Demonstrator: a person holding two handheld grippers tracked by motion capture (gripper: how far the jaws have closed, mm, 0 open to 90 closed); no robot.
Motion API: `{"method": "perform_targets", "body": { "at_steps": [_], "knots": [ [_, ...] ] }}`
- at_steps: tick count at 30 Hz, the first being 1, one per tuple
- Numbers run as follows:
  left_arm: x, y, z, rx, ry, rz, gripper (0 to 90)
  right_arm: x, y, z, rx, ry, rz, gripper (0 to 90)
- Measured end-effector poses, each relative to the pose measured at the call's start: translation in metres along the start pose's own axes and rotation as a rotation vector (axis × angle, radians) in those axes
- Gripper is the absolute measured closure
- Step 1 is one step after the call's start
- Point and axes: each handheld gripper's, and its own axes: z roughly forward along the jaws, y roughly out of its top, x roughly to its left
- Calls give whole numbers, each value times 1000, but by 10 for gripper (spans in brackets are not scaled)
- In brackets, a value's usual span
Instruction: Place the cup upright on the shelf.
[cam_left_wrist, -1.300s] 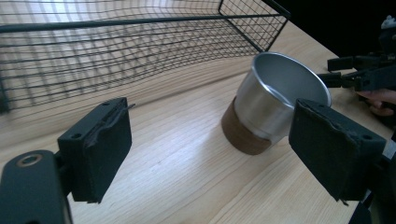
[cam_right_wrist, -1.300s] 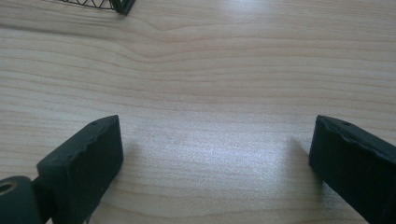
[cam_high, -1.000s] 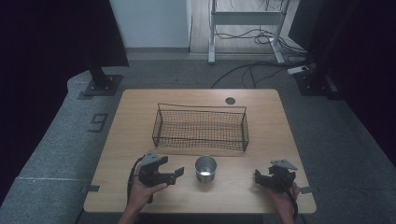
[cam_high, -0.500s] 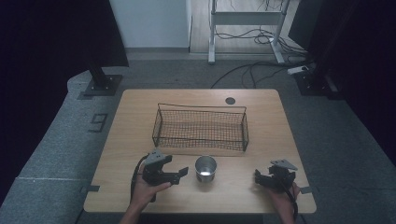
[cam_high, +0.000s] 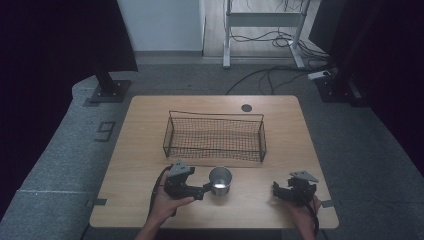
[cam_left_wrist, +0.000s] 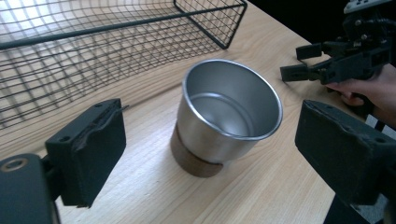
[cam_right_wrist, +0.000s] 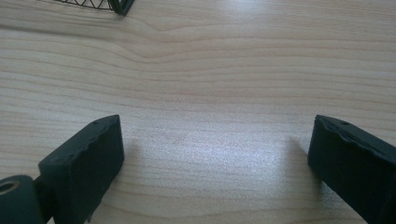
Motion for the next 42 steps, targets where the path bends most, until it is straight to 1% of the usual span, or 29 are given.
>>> {"method": "perform_targets", "body": {
  "at_steps": [10,13,17,19,22,24,26,36,39,40,42],
  "knots": [
    [-10,2,18,33,-4,18,66,0,0,0,0,-1,1,35],
    [-14,2,21,34,-10,29,61,0,0,0,0,-1,0,35],
    [-17,3,25,43,-6,39,59,0,0,0,0,-1,0,36],
    [-18,3,28,48,-1,41,53,0,0,0,0,-1,0,35],
    [-18,3,33,50,22,50,51,0,0,0,0,-1,0,35],
    [-18,3,36,53,28,56,43,0,0,0,0,-1,0,36],
    [-18,3,39,55,32,65,35,0,0,0,0,-1,0,36],
    [-17,-1,54,68,37,64,30,0,0,0,0,-1,0,36],
    [-18,-1,62,69,47,71,30,0,0,0,0,-1,0,35],
    [-17,-2,68,73,47,70,31,0,0,0,0,-1,0,35],
    [-18,-2,71,74,50,69,33,0,0,0,0,-1,0,36]
  ]
}}
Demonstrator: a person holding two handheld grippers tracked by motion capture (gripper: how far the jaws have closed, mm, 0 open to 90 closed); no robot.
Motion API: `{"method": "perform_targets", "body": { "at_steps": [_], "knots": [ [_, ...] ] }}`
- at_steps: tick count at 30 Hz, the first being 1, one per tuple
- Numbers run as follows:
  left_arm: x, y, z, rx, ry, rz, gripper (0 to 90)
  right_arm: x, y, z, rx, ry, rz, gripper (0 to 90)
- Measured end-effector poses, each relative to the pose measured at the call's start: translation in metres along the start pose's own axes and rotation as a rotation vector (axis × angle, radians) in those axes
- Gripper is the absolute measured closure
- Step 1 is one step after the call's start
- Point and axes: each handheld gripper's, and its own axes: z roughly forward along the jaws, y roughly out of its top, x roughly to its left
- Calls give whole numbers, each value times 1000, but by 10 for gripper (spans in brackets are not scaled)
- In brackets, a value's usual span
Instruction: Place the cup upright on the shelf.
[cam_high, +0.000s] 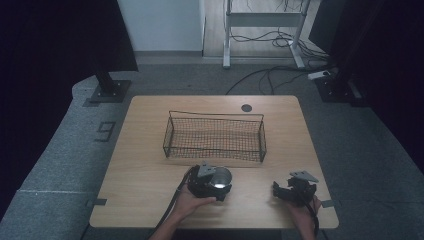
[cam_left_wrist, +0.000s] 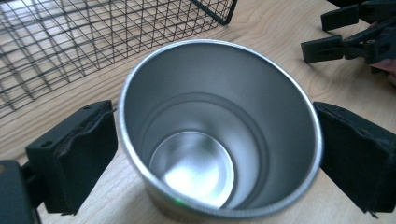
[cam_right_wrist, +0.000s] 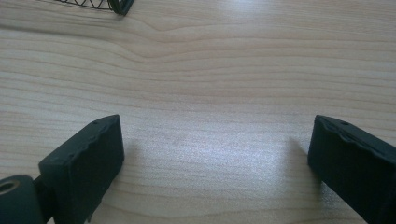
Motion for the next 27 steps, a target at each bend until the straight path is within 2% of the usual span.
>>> {"method": "perform_targets", "body": {
  "at_steps": [4,6,15,27],
  "knots": [
    [-2,-1,7,0,16,5,59,0,0,0,0,0,0,36],
    [-3,-1,8,-5,8,8,120,0,0,0,0,0,0,36],
    [-4,-2,6,-10,25,31,132,0,0,0,0,0,0,36],
    [1,7,-18,-45,15,19,134,0,0,0,-1,0,1,38]
  ]
}}
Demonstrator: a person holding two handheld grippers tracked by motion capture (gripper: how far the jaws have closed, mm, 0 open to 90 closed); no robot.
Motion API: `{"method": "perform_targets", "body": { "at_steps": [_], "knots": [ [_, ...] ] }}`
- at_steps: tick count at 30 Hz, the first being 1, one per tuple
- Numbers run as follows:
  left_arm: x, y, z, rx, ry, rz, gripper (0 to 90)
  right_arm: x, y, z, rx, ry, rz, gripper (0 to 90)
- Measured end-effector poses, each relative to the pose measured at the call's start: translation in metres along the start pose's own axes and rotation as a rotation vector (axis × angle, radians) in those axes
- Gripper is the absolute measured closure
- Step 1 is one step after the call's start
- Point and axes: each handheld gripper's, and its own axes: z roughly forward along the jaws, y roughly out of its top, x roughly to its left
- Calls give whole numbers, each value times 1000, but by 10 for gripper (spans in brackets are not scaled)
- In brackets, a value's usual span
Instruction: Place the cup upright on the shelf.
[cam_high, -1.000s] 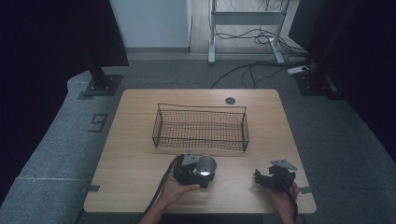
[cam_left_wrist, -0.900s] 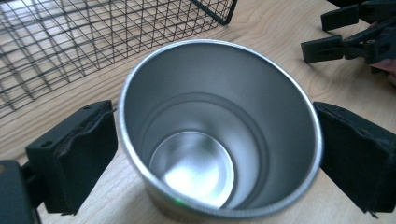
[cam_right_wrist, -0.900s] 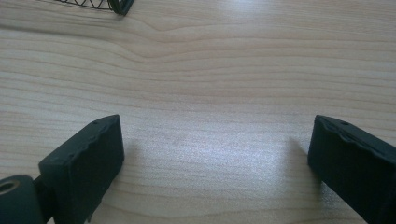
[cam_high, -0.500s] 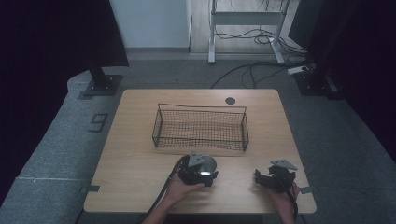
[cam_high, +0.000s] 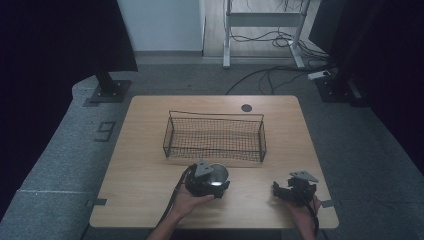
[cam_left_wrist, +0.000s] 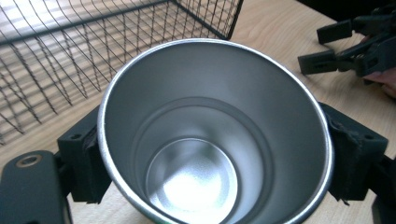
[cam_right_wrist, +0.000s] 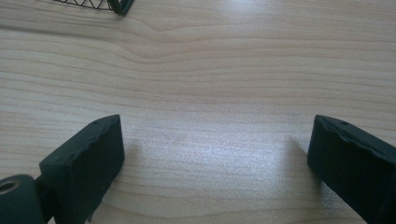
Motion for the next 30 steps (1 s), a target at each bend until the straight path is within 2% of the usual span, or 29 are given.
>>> {"method": "perform_targets", "body": {
  "at_steps": [18,30],
  "knots": [
    [12,24,-25,-55,-2,-17,135,0,0,0,-2,-1,1,43],
    [18,39,-34,-73,-5,-22,135,0,0,0,-3,-2,2,45]
  ]
}}
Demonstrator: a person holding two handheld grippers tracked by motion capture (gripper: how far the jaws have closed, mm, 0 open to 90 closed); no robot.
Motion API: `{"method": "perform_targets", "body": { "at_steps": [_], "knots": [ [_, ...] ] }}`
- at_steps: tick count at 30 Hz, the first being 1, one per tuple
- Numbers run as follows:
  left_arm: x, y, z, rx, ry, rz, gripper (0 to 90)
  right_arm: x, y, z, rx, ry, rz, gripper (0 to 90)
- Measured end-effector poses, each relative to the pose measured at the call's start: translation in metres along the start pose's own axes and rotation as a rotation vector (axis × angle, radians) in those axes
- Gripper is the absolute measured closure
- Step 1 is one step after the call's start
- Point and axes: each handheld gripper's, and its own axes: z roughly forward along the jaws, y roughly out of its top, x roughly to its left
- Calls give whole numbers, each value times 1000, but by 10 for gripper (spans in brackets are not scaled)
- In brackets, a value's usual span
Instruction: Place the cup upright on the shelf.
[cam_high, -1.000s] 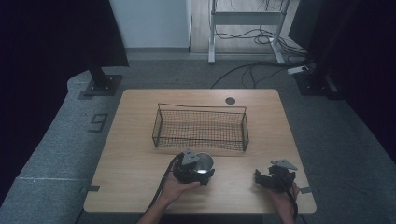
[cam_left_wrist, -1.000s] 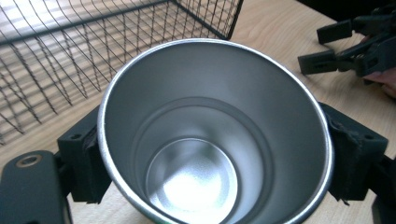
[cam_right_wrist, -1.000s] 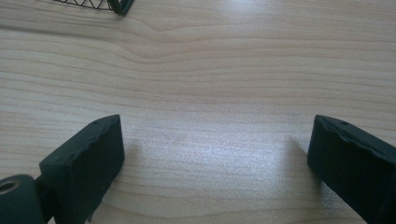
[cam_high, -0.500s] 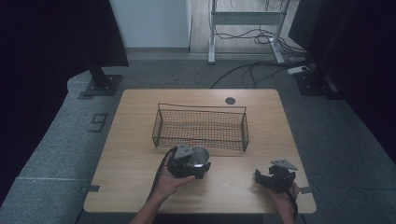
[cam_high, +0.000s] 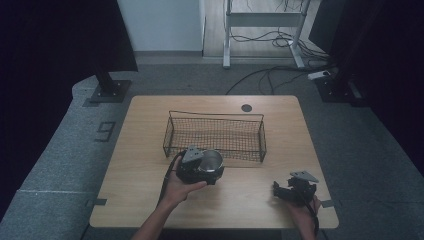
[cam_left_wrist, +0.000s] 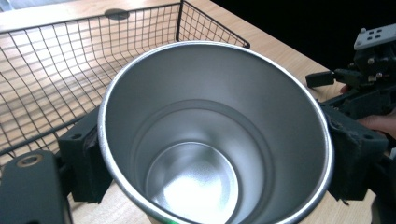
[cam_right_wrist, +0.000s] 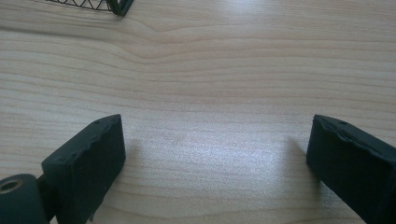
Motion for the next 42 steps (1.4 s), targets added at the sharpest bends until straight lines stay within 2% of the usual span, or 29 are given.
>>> {"method": "perform_targets", "body": {
  "at_steps": [28,42],
  "knots": [
    [20,29,-13,-38,11,-13,137,-1,0,0,-1,1,1,49],
    [29,39,-15,-36,22,-19,138,-1,0,0,-2,-1,2,50]
  ]
}}
